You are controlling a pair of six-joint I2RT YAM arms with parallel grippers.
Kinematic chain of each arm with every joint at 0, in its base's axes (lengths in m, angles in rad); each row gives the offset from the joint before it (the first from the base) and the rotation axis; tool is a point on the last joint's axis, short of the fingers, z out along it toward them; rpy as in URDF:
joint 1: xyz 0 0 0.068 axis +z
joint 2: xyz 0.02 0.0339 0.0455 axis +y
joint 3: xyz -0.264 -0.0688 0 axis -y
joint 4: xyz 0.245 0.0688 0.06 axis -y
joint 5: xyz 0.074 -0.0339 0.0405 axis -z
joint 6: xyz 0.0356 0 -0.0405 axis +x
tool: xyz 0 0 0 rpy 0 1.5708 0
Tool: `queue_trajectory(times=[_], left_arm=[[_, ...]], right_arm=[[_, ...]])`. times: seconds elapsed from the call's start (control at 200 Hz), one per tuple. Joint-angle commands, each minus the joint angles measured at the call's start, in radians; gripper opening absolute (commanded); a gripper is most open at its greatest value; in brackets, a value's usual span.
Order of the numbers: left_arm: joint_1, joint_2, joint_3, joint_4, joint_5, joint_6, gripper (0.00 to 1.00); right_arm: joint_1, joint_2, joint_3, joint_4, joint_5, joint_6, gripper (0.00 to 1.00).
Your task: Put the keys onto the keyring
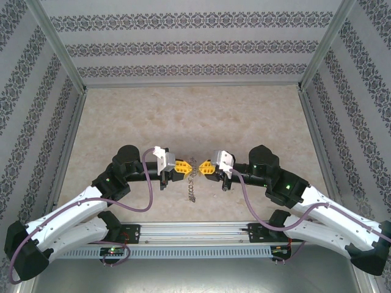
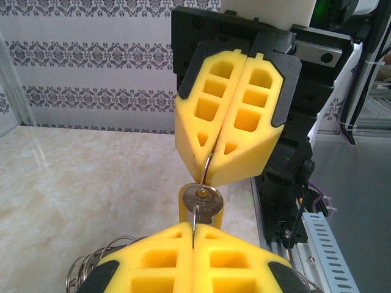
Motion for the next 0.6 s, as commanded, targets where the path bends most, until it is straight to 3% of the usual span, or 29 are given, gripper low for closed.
queue_trajectory(times=[0.0,0.595], left_arm=[[-0.004,-0.017,0.003,0.054,0.004,0.017,0.00],[-0.004,-0.017,0.001,0.062,0.007,0.017,0.00]], right_arm=[[0.014,-0.002,0.005,0.006,-0.005,0.000,0.00],[0.017,0.027,0.023,0.000,0.024,-0.010,0.00]])
